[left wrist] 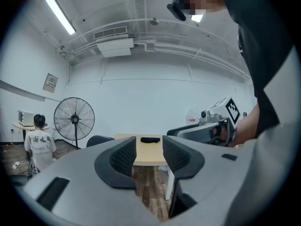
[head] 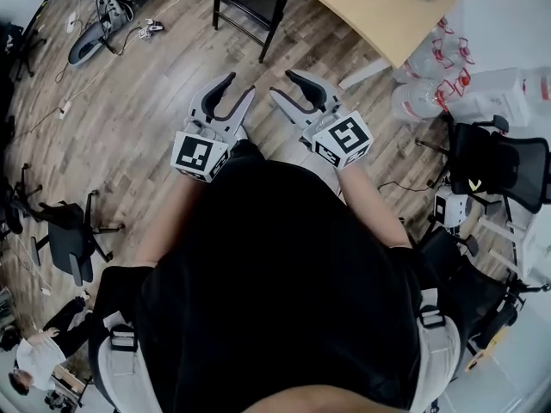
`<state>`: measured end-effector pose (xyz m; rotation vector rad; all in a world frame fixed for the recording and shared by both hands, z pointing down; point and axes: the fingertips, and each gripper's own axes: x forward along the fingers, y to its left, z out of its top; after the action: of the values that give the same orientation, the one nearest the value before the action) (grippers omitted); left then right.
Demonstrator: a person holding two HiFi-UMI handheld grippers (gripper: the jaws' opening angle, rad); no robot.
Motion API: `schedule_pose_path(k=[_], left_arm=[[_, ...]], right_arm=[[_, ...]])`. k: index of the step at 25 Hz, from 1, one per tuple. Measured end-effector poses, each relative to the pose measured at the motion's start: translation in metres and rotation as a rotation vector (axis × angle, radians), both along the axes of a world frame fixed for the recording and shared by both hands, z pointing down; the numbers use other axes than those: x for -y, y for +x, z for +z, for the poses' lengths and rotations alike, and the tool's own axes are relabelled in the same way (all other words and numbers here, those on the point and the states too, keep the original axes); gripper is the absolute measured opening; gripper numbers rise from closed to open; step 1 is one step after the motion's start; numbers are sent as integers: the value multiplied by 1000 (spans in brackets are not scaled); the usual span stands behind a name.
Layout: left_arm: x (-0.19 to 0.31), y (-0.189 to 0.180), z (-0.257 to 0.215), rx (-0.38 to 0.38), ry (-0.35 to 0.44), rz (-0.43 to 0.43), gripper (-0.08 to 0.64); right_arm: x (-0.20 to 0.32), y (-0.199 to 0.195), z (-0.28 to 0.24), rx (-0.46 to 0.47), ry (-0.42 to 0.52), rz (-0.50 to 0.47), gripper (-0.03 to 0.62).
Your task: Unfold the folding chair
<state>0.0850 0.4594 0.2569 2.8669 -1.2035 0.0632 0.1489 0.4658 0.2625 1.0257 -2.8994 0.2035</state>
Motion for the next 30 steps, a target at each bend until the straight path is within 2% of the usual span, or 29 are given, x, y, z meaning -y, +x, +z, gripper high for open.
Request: schedule_pose_path(k=[11,18,24,30], left_arm=[[135,-94,4,-14,-20,8,170],[193,-136,16,-14,-38,0,170],[240,-138,25,-18,-63,-15,169],[301,-111,36,10,-76,-47,169]], right_arm=[[131,-94,4,-48,-41,6,176],[183,-127,14,-71,-65,17,176],[229,-124,25,-71,-96,13,176],[295,-101,41,-49,-110,-31,176]])
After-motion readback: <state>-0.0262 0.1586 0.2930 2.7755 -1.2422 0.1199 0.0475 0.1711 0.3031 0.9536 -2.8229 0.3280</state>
